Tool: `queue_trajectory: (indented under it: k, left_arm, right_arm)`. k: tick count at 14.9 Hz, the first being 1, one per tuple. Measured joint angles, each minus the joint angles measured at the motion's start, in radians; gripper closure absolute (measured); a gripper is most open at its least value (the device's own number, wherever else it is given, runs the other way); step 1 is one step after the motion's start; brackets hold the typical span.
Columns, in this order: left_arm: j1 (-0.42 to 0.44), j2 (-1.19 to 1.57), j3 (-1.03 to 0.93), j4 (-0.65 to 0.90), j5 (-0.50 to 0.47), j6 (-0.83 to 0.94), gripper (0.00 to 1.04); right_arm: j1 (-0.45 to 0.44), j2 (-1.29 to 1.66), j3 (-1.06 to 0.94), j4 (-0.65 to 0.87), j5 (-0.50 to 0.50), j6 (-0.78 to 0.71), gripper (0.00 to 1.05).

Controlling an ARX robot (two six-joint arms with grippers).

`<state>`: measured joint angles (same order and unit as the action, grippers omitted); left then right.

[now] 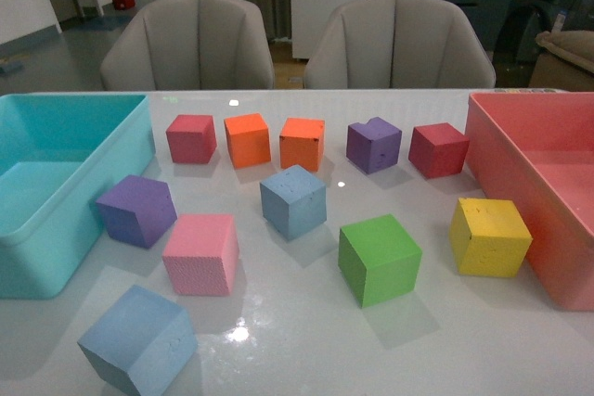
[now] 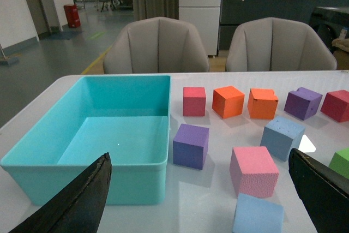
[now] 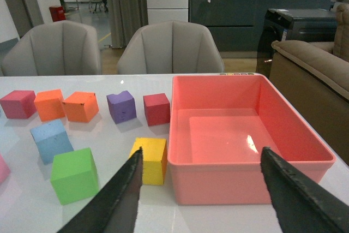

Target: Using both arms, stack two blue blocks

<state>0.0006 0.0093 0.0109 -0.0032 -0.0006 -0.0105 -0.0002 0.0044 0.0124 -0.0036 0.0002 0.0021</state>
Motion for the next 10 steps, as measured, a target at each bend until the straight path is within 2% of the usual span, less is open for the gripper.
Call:
queue_trajectory:
  k: [3, 4, 5, 7, 10]
  left_arm:
    - [0.005, 0.007, 0.007, -0.036, 0.016, -0.003, 0.07]
    - [0.051, 0.113, 0.089, -0.225, 0.140, -0.017, 0.07]
    - [0.048, 0.203, 0.152, -0.292, 0.181, -0.035, 0.07]
    - [0.027, 0.317, 0.191, -0.143, 0.217, -0.042, 0.07]
    - [-0.032, 0.769, 0.266, 0.194, 0.203, -0.045, 0.07]
  right_arm:
    - [0.000, 0.000, 0.000, 0.000, 0.000, 0.000, 0.06]
    - [0.000, 0.000, 0.000, 0.001, -0.001, 0.000, 0.07]
    - [0.000, 0.000, 0.000, 0.000, 0.000, 0.000, 0.07]
    - [0.000, 0.000, 0.000, 0.000, 0.000, 0.000, 0.06]
    - [0.000, 0.000, 0.000, 0.000, 0.000, 0.000, 0.06]
